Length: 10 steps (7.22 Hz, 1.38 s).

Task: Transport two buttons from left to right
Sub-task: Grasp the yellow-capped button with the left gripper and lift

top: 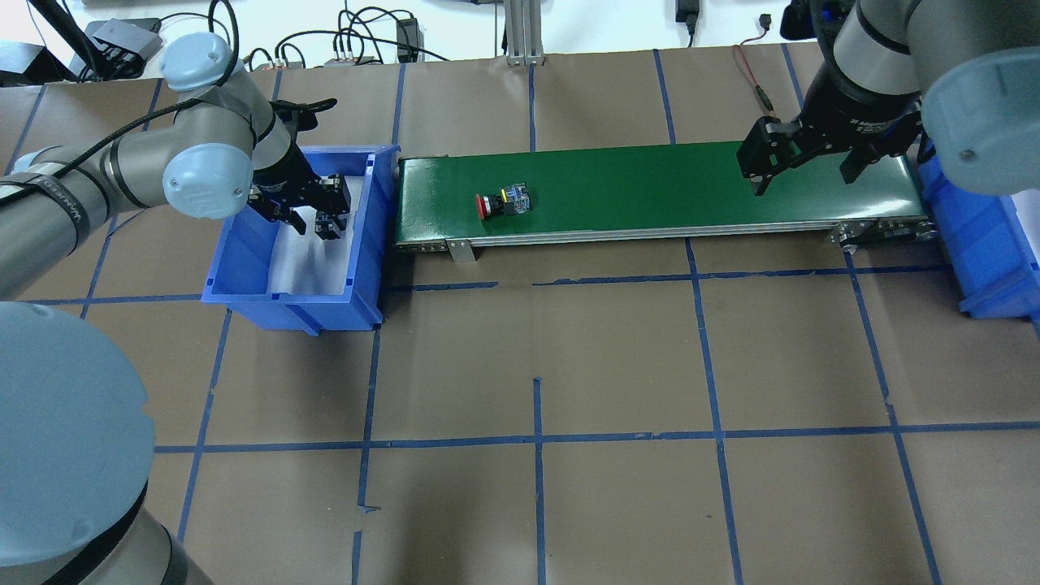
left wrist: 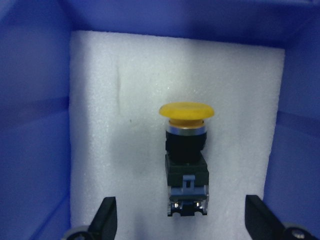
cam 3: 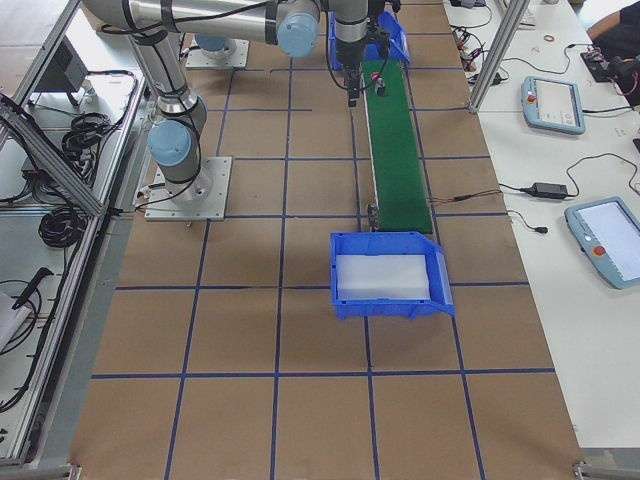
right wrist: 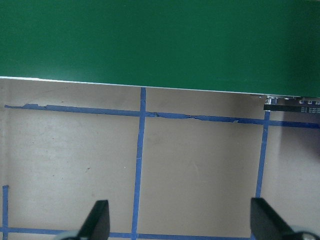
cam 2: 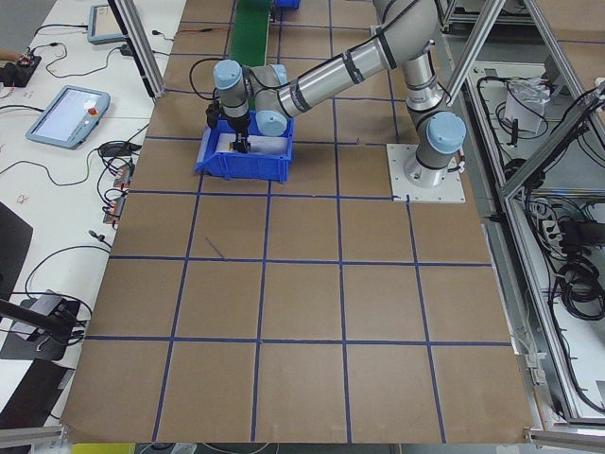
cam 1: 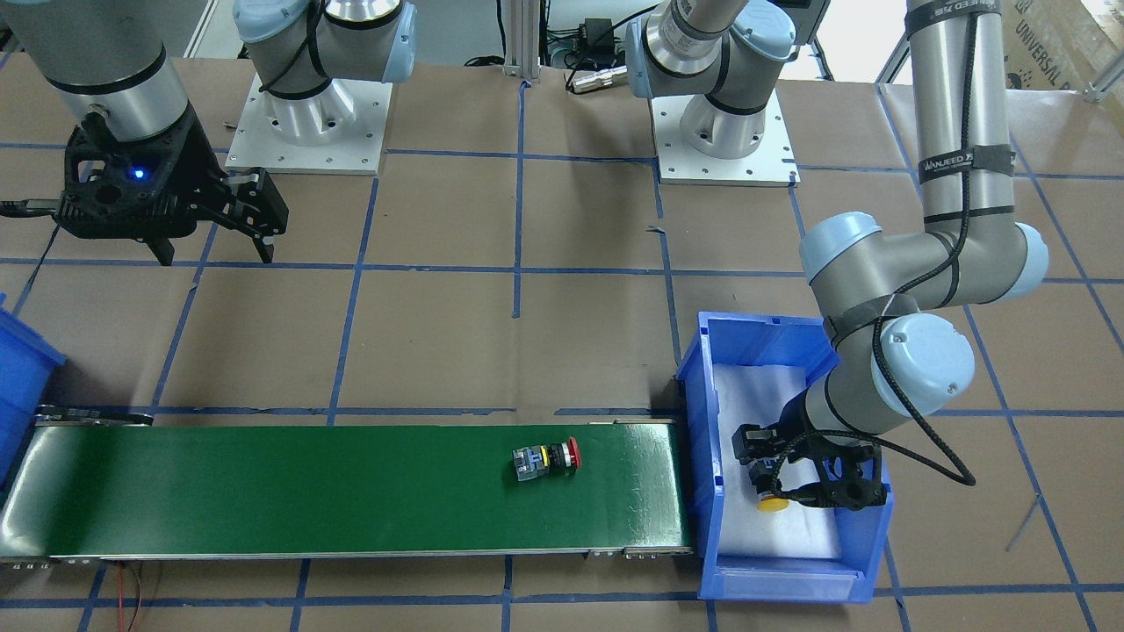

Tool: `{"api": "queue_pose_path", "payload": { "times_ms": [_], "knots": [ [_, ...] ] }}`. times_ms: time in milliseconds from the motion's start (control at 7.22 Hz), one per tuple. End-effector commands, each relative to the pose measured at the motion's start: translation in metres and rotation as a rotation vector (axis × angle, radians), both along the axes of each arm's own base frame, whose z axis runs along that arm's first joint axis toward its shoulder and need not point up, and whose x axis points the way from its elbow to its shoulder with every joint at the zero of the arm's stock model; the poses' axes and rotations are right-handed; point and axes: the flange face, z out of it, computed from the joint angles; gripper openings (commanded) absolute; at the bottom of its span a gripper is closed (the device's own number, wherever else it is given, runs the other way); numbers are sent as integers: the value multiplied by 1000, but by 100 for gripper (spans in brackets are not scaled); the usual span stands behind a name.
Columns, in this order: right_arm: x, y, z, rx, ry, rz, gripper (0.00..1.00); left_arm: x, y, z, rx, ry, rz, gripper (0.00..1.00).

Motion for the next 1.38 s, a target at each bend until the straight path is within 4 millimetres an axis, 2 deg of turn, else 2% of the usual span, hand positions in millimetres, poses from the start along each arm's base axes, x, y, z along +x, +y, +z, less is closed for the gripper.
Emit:
{"api": "queue_pose_path", "payload": {
  "times_ms": [0,277,415,554,831,969,1108,1246],
  "knots": [
    [0,1,3,-6,-1,2,100,-1,-3,-6,9,13,12,21],
    [1,4,7,-12,-2,3,100,0,-2,8,-10,5,31,18],
    [1,4,7,-14,-2,6,100,0,-1,23,-26,-6,28,18],
    [2,4,7,-14,-3,4,100,-4,8,49,-24,3,28,18],
    [2,4,8,-15,0,4,100,-9,21,122,-37,4,5,20],
    [2,4,6,-11,-2,6,100,-23,23,150,-18,4,-17,20],
    [1,5,7,-12,0,6,100,-71,36,168,-33,-11,-97,20],
    [2,4,5,-9,-1,7,100,-110,44,179,-63,-99,-225,20]
  ]
}}
